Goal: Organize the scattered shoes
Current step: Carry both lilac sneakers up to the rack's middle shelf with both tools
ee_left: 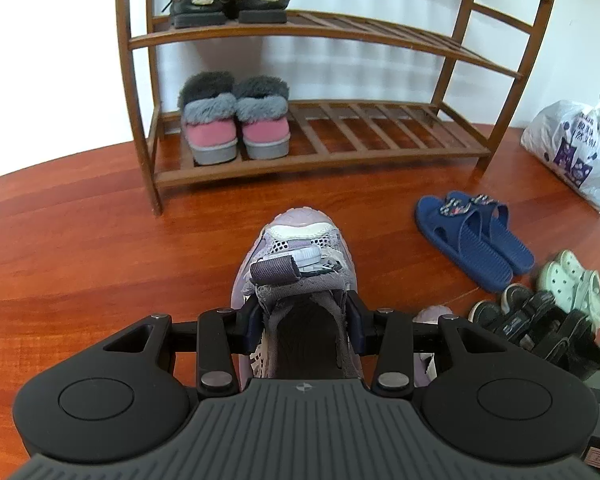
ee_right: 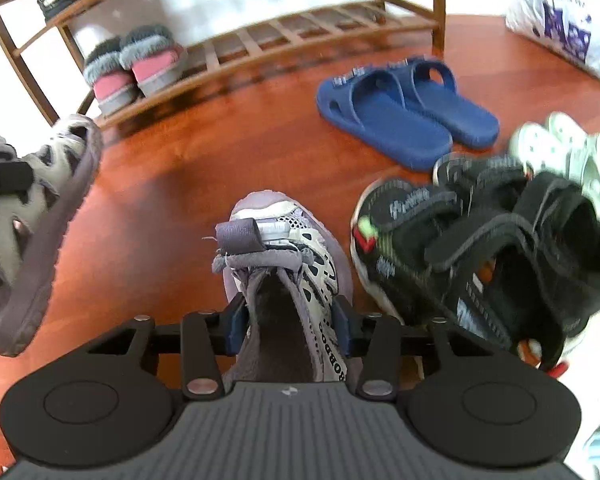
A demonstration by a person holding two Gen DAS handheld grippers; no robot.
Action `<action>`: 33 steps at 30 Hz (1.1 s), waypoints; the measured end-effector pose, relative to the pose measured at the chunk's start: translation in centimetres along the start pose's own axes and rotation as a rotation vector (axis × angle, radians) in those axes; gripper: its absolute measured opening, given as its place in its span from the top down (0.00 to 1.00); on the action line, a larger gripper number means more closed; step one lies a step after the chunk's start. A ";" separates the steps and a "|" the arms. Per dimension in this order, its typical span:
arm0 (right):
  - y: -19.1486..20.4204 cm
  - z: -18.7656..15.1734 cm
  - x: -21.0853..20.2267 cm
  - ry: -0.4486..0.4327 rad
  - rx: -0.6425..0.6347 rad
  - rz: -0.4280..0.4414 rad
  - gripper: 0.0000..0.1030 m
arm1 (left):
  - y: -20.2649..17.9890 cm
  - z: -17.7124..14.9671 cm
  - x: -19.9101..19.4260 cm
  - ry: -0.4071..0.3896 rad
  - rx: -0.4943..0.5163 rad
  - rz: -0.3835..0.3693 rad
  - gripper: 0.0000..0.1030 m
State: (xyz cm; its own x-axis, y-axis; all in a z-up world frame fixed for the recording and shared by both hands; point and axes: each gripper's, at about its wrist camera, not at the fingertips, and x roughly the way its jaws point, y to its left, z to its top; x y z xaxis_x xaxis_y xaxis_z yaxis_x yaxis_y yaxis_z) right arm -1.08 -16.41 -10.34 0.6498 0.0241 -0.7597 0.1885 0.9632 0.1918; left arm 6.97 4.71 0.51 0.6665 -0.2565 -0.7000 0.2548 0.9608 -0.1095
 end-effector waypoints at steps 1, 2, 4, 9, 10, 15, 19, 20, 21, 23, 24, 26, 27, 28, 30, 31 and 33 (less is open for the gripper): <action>0.1 0.5 -0.3 -0.006 -0.004 0.003 0.53 | -0.1 0.3 0.0 -0.005 -0.003 -0.003 0.58; 0.1 1.0 -0.6 -0.012 -0.007 0.006 0.53 | -0.2 0.6 0.0 -0.011 -0.006 -0.006 0.57; 0.3 2.7 -1.5 -0.029 -0.019 0.012 0.53 | -0.5 1.3 0.1 -0.022 -0.015 -0.010 0.57; 0.3 6.9 -3.1 -0.063 -0.041 0.024 0.53 | -1.4 3.6 0.4 -0.049 -0.045 -0.009 0.58; 0.2 7.8 -3.2 -0.066 -0.042 0.029 0.53 | -1.7 4.1 0.5 -0.057 -0.050 -0.008 0.58; -0.8 13.0 -4.0 -0.082 -0.052 0.061 0.53 | -3.2 7.4 0.9 -0.111 -0.076 0.002 0.59; -1.7 17.5 -4.4 -0.112 -0.075 0.080 0.53 | -4.5 10.4 1.2 -0.166 -0.090 0.008 0.59; -1.9 18.8 -4.5 -0.121 -0.081 0.086 0.53 | -4.7 11.2 1.3 -0.178 -0.094 0.010 0.59; -2.0 20.0 -4.6 -0.130 -0.086 0.094 0.53 | -5.0 12.0 1.3 -0.189 -0.099 0.014 0.59; -2.2 22.2 -4.6 -0.145 -0.091 0.111 0.53 | -5.4 13.9 1.6 -0.212 -0.111 0.024 0.59; -2.3 23.0 -4.6 -0.151 -0.088 0.121 0.53 | -5.6 14.7 1.8 -0.221 -0.116 0.031 0.59; -2.3 25.5 -4.6 -0.165 -0.081 0.150 0.53 | -5.8 16.4 2.3 -0.239 -0.126 0.046 0.59; -2.2 26.8 -4.5 -0.178 -0.082 0.160 0.53 | -5.9 17.1 2.6 -0.245 -0.134 0.051 0.59; -2.0 28.0 -4.5 -0.192 -0.085 0.166 0.53 | -5.9 17.9 2.9 -0.251 -0.141 0.054 0.59; -1.6 30.1 -4.3 -0.219 -0.092 0.174 0.53 | -6.0 19.4 3.4 -0.262 -0.150 0.060 0.59; -1.4 31.3 -4.1 -0.229 -0.091 0.184 0.53 | -6.1 20.1 3.6 -0.266 -0.155 0.064 0.59; -1.0 33.3 -3.7 -0.245 -0.089 0.202 0.53 | -6.1 21.3 4.2 -0.273 -0.163 0.073 0.59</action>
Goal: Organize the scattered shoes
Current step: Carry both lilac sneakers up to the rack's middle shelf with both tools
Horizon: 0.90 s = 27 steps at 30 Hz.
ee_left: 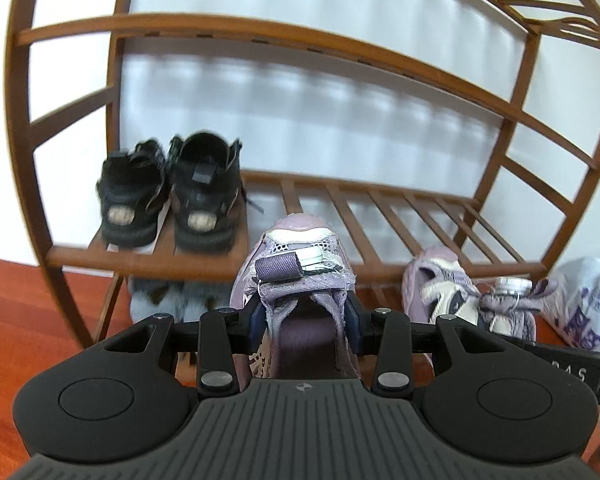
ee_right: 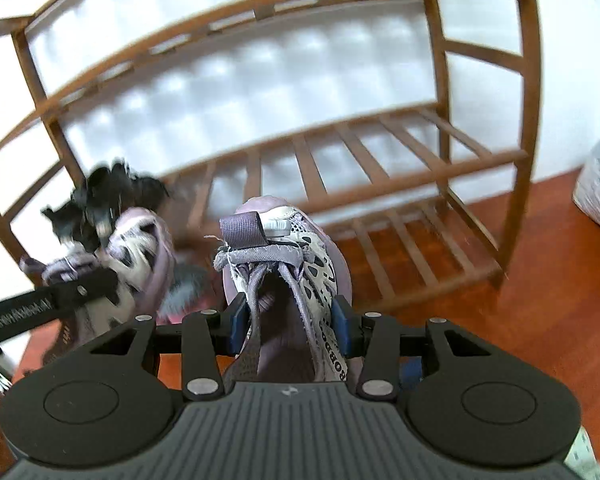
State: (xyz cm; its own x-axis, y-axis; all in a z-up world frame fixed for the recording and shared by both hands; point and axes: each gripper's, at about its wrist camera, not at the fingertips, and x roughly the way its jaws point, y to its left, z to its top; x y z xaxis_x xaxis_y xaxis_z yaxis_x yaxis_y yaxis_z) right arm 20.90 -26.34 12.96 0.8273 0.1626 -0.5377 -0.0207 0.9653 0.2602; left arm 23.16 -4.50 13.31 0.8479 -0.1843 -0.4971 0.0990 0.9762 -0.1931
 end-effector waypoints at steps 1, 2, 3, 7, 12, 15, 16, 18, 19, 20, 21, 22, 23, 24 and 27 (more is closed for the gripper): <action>0.1 0.7 0.6 -0.005 -0.002 0.002 0.53 | -0.1 0.5 0.4 -0.003 -0.002 0.004 0.59; 0.3 1.4 1.1 -0.010 -0.007 0.000 0.53 | -0.3 1.0 0.9 -0.006 -0.003 0.008 0.59; 0.5 1.8 1.6 -0.011 -0.010 -0.001 0.53 | -0.4 1.5 1.4 -0.009 -0.001 0.013 0.59; 1.4 4.1 4.3 -0.008 -0.028 -0.001 0.53 | -0.9 2.8 3.2 -0.019 0.018 0.032 0.59; 2.7 6.0 7.3 -0.005 -0.063 -0.006 0.53 | -1.3 4.5 5.8 -0.012 0.033 0.047 0.59; 3.4 6.7 8.6 -0.004 -0.074 -0.009 0.53 | -1.1 5.1 6.9 -0.009 0.019 0.054 0.59; 3.6 6.8 9.0 -0.005 -0.075 -0.011 0.53 | -1.1 5.3 7.2 -0.009 0.018 0.054 0.59; 4.0 7.2 9.8 -0.008 -0.080 -0.017 0.53 | -1.0 5.6 7.9 -0.008 0.018 0.056 0.59; 4.3 7.4 10.2 -0.010 -0.085 -0.021 0.53 | -1.0 5.8 8.3 -0.007 0.022 0.057 0.59; 4.5 7.6 10.5 -0.012 -0.088 -0.026 0.53 | -0.9 6.0 8.6 -0.005 0.025 0.059 0.59; 4.7 7.7 10.7 -0.013 -0.090 -0.028 0.53 | -0.8 6.1 9.0 -0.004 0.029 0.060 0.59; 4.7 7.8 10.8 -0.012 -0.093 -0.029 0.53 | -0.8 6.3 9.3 -0.002 0.032 0.062 0.59; 5.0 8.1 11.3 -0.012 -0.102 -0.035 0.53 | -0.7 6.4 9.5 0.001 0.035 0.063 0.59; 5.1 8.2 11.5 -0.011 -0.108 -0.038 0.53 | -0.6 6.5 9.7 0.005 0.038 0.064 0.59; 5.4 8.4 12.2 -0.005 -0.131 -0.048 0.52 | -0.3 6.6 10.4 0.016 0.041 0.069 0.60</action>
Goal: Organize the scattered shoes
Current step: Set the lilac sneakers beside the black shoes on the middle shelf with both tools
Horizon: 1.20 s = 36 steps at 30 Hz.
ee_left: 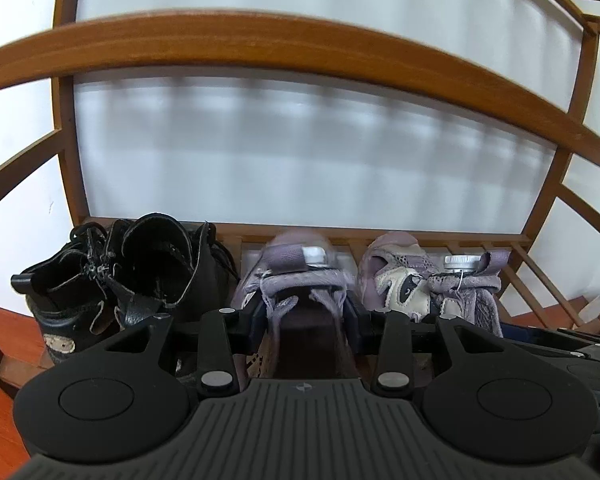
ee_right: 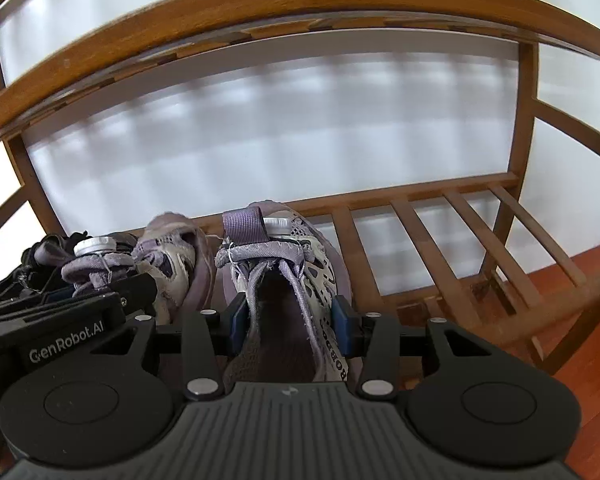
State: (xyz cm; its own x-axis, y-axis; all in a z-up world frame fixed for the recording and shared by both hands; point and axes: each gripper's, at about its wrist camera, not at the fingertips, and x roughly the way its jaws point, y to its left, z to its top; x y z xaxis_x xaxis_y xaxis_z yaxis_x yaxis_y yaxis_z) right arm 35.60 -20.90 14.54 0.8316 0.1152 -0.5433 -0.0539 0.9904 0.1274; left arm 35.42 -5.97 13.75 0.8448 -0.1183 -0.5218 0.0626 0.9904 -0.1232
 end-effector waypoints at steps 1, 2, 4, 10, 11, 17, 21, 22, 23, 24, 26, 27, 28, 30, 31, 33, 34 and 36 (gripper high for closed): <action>0.0 0.0 0.2 0.003 -0.004 0.000 0.52 | 0.0 0.0 0.2 0.000 0.003 0.003 0.60; 0.1 0.1 0.3 0.007 -0.007 0.000 0.52 | 0.1 0.0 0.3 -0.002 0.005 0.003 0.60; 0.1 0.2 0.6 0.013 -0.004 0.001 0.50 | 0.2 0.0 0.5 -0.004 0.006 -0.001 0.60; 0.1 0.1 0.9 0.010 -0.021 0.003 0.45 | 0.4 0.1 0.7 -0.005 0.023 -0.012 0.58; 0.1 0.1 0.9 0.011 -0.026 0.005 0.45 | 0.5 0.1 0.7 -0.004 0.024 -0.016 0.58; -0.3 0.0 0.7 0.002 -0.038 0.017 0.44 | 0.8 0.2 0.5 0.010 0.028 -0.040 0.54; -0.5 0.0 0.1 -0.019 -0.039 0.025 0.42 | 1.1 0.3 0.0 0.007 0.018 -0.048 0.45; -0.6 0.0 -0.1 -0.025 -0.035 0.028 0.42 | 1.2 0.3 -0.1 0.003 0.019 -0.045 0.40; -0.7 -0.1 -0.3 -0.032 -0.030 0.031 0.41 | 1.2 0.3 -0.3 -0.002 0.020 -0.043 0.38; -0.8 -0.1 -0.5 -0.034 -0.026 0.035 0.39 | 1.4 0.4 -0.5 -0.005 0.021 -0.047 0.35; -1.1 -0.1 -0.9 -0.039 -0.022 0.043 0.37 | 1.5 0.4 -0.7 -0.004 0.019 -0.056 0.33; -1.1 -0.2 -1.1 -0.042 -0.025 0.044 0.37 | 1.5 0.4 -0.9 -0.006 0.019 -0.059 0.33; -1.2 -0.2 -1.3 -0.044 -0.028 0.045 0.37 | 1.5 0.4 -1.2 -0.010 0.022 -0.063 0.33; -1.2 -0.2 -1.8 -0.050 -0.033 0.047 0.36 | 1.5 0.3 -1.9 -0.016 0.027 -0.072 0.32; -1.2 -0.3 -2.3 -0.055 -0.035 0.048 0.36 | 1.5 0.3 -2.2 -0.018 0.027 -0.078 0.31; -1.3 -0.3 -2.8 -0.061 -0.033 0.051 0.35 | 1.5 0.3 -2.8 -0.021 0.021 -0.091 0.31; -1.3 -0.4 -3.2 -0.064 -0.030 0.053 0.35 | 1.5 0.3 -3.1 -0.023 0.021 -0.095 0.30; -1.5 -0.5 -3.8 -0.068 -0.025 0.055 0.35 | 1.5 0.3 -3.8 -0.024 0.027 -0.103 0.29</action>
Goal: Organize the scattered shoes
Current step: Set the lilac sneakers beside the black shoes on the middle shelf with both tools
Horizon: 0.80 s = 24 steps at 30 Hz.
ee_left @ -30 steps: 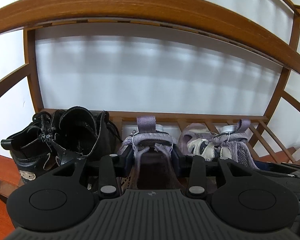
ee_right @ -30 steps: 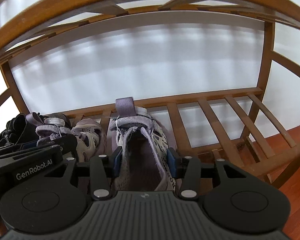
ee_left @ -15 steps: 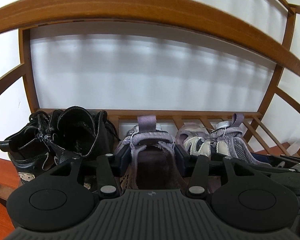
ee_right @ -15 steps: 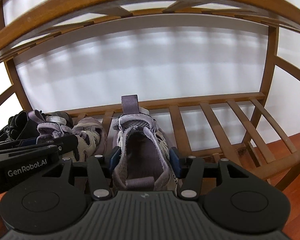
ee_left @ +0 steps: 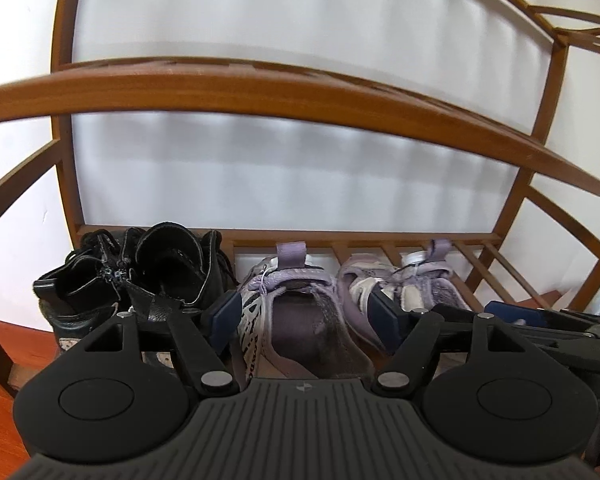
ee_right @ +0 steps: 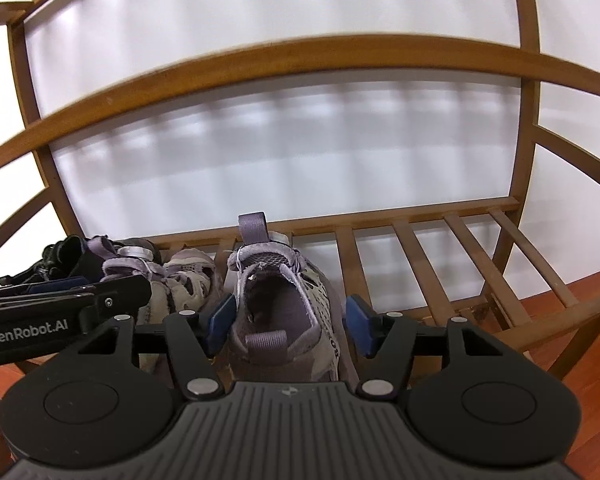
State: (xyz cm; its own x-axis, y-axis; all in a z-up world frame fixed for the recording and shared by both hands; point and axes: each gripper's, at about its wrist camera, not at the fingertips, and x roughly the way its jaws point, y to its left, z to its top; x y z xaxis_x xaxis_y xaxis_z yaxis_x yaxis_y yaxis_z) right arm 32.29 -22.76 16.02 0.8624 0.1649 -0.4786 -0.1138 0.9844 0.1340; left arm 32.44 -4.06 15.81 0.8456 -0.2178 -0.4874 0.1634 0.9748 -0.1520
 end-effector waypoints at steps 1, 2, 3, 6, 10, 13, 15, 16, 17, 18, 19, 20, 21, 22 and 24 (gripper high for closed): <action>-0.1 0.0 -0.3 0.000 0.003 0.002 0.35 | 0.0 -0.1 -0.3 0.001 0.003 -0.002 0.29; -0.1 -0.1 -0.7 -0.001 0.006 0.005 0.35 | -0.1 -0.2 -0.6 0.003 0.006 -0.004 0.29; -0.2 -0.1 -1.1 -0.001 0.010 0.007 0.35 | -0.1 -0.3 -0.9 0.004 0.008 -0.008 0.29; -0.2 -0.5 -2.4 -0.007 0.006 0.015 0.35 | -0.1 -0.6 -1.9 0.004 0.012 -0.023 0.29; -0.1 -1.0 -3.5 -0.005 0.000 0.017 0.35 | -0.2 -1.1 -3.2 0.002 0.018 -0.047 0.29; 0.0 -1.4 -4.2 -0.002 -0.002 0.017 0.35 | -0.4 -1.6 -4.1 0.004 0.028 -0.060 0.29; -0.1 -1.8 -4.6 0.001 0.002 0.018 0.35 | -0.6 -2.0 -4.5 0.010 0.036 -0.063 0.29; -0.2 -2.0 -4.8 0.004 0.003 0.019 0.35 | -0.6 -2.2 -4.7 0.012 0.039 -0.064 0.29; -0.2 -2.1 -4.8 0.006 0.003 0.020 0.35 | -0.6 -2.4 -4.9 0.015 0.042 -0.066 0.29; -0.2 -2.3 -4.9 0.008 0.003 0.019 0.35 | -0.7 -2.6 -5.1 0.017 0.044 -0.066 0.29; -0.2 -2.6 -5.1 0.013 0.005 0.020 0.35 | -0.7 -2.8 -5.1 0.018 0.047 -0.065 0.29; -0.3 -2.8 -5.2 0.015 0.007 0.020 0.35 | -0.7 -3.0 -5.2 0.021 0.051 -0.063 0.29; -0.2 -3.0 -5.3 0.017 0.008 0.020 0.35 | -0.7 -3.2 -5.3 0.024 0.053 -0.060 0.29; -0.2 -3.1 -5.4 0.018 0.008 0.019 0.35 | -0.7 -3.4 -5.4 0.026 0.053 -0.061 0.29; -0.1 -3.4 -5.5 0.019 0.008 0.021 0.35 | -0.7 -3.7 -5.5 0.030 0.053 -0.060 0.29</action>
State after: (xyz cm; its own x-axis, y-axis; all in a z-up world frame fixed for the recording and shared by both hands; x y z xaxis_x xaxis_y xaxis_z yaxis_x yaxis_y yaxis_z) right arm 25.93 -23.58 15.71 0.8502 0.1867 -0.4923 -0.1278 0.9802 0.1509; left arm 25.81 -3.72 15.35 0.8177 -0.2769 -0.5047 0.2411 0.9608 -0.1366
